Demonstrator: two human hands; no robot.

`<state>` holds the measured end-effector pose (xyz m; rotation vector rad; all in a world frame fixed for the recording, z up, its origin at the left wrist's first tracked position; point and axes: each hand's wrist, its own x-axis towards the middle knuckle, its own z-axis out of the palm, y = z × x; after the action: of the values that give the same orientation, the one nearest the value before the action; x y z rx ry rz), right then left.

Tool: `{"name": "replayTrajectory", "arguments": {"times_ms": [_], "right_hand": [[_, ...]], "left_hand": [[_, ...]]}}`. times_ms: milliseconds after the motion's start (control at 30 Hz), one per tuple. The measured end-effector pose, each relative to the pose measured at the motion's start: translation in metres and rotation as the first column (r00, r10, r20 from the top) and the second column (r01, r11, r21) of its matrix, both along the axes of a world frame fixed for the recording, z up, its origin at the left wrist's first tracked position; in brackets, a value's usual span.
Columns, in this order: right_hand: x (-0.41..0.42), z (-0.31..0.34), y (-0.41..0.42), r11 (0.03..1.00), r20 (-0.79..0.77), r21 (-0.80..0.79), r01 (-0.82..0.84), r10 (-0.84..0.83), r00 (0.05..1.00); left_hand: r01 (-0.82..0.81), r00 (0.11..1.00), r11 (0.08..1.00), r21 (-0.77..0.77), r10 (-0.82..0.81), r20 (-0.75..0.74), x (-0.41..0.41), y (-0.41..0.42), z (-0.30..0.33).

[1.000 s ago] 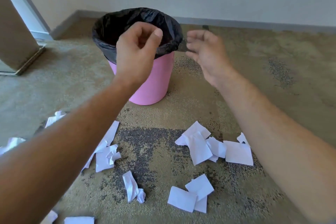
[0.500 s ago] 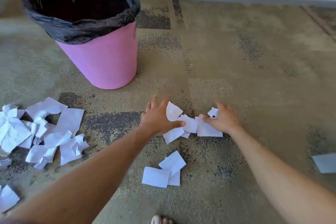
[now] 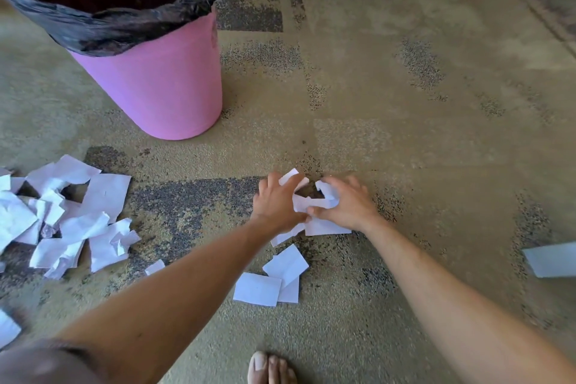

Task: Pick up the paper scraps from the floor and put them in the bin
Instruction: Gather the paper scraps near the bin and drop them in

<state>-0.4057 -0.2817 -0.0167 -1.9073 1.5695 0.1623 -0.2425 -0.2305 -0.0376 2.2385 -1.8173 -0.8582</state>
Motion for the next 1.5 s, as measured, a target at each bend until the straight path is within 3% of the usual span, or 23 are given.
{"name": "replayTrajectory", "arguments": {"times_ms": [200,367,500,600,767,933,1100,1300,1400,1500], "right_hand": [[0.006,-0.009,0.02,0.995,0.039,-0.016,-0.102,0.102,0.994],[0.0,-0.011,0.024,1.0,0.177,-0.023,0.018,-0.014,0.984],[-0.009,-0.008,0.027,0.965,0.414,0.189,0.181,-0.246,0.876],[-0.011,-0.001,0.033,0.915,0.54,0.324,0.239,-0.386,0.748],[-0.012,0.031,0.029,0.855,0.646,0.439,0.276,-0.514,0.565],[-0.004,0.079,0.013,0.872,0.773,0.456,0.177,-0.487,0.407],[0.041,0.127,-0.001,0.924,0.889,0.367,0.108,-0.382,0.253],[0.117,0.202,-0.026,0.973,0.969,0.22,0.066,-0.226,0.103],[0.156,0.238,-0.04,0.989,0.987,0.139,0.057,-0.143,0.076],[0.197,0.258,-0.059,0.992,0.99,0.074,0.097,-0.085,0.114]], "left_hand": [[-0.035,0.979,0.999,-0.002,0.034,-0.201,0.01,0.012,0.001],[-0.127,0.934,0.991,0.032,0.131,-0.332,0.027,0.019,0.011],[-0.25,0.87,0.966,0.07,0.256,-0.422,0.038,0.028,0.017],[-0.364,0.731,0.922,0.132,0.371,-0.573,0.048,0.036,0.021],[-0.5,0.366,0.837,0.223,0.437,-0.821,0.066,0.042,0.056],[-0.556,0.216,0.813,0.175,0.345,-0.913,0.087,0.043,0.103],[-0.636,0.211,0.771,0.036,0.219,-0.953,0.116,0.039,0.154],[-0.775,0.293,0.619,-0.125,0.177,-0.939,0.156,0.023,0.22],[-0.838,0.336,0.51,-0.195,0.202,-0.92,0.182,0.005,0.25],[-0.895,0.342,0.389,-0.216,0.289,-0.894,0.202,-0.02,0.273]]}}
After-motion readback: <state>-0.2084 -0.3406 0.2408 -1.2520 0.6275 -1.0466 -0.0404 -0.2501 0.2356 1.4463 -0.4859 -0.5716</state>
